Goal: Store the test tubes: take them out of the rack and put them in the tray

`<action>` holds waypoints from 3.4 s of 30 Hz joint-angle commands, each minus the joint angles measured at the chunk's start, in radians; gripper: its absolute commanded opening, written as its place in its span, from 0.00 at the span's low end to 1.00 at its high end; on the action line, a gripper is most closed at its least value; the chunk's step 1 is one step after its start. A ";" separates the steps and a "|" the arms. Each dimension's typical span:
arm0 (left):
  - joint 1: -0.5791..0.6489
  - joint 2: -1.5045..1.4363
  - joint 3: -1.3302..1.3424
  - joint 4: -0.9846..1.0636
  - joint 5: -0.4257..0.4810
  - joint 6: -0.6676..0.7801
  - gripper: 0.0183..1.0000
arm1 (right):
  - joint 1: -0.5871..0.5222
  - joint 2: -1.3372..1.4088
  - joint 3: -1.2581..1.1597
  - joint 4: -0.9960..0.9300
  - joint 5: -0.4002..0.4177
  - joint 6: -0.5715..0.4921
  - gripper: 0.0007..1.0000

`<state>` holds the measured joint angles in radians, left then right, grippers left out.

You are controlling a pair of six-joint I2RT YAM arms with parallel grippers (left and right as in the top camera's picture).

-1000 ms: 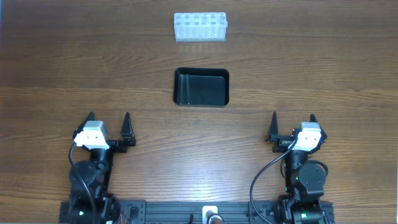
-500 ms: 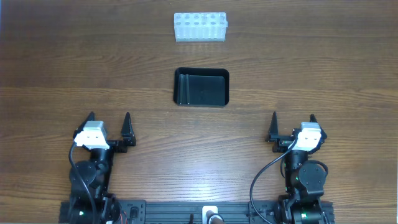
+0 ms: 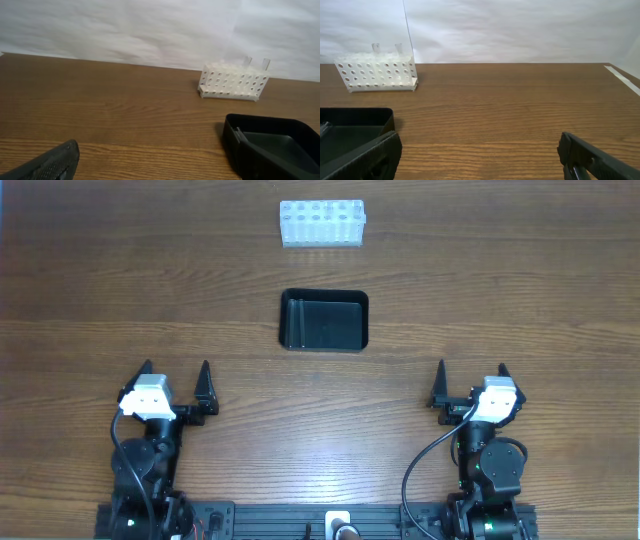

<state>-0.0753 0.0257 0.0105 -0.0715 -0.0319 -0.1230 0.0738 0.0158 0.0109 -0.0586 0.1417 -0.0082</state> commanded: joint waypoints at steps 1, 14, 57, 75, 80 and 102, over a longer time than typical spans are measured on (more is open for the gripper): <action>0.005 -0.010 -0.005 -0.002 0.016 0.011 1.00 | -0.001 -0.007 -0.006 0.000 0.009 -0.008 0.99; 0.005 -0.010 -0.005 -0.002 0.016 0.011 1.00 | -0.004 0.087 -0.005 0.177 -0.014 0.105 0.99; 0.005 -0.010 -0.005 -0.001 0.016 0.011 1.00 | 0.384 2.097 1.580 0.031 0.018 0.176 0.92; 0.005 -0.010 -0.005 -0.001 0.016 0.011 1.00 | 0.359 2.195 1.645 0.121 0.047 0.176 0.92; 0.005 -0.010 -0.005 -0.001 0.016 0.011 1.00 | 0.358 2.208 1.645 0.157 0.047 0.175 0.92; 0.005 -0.010 -0.005 -0.001 0.016 0.011 1.00 | 0.350 2.249 1.646 0.216 0.067 0.175 0.66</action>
<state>-0.0753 0.0238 0.0105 -0.0719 -0.0284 -0.1230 0.4316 2.2593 1.6344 0.1524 0.1806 0.1581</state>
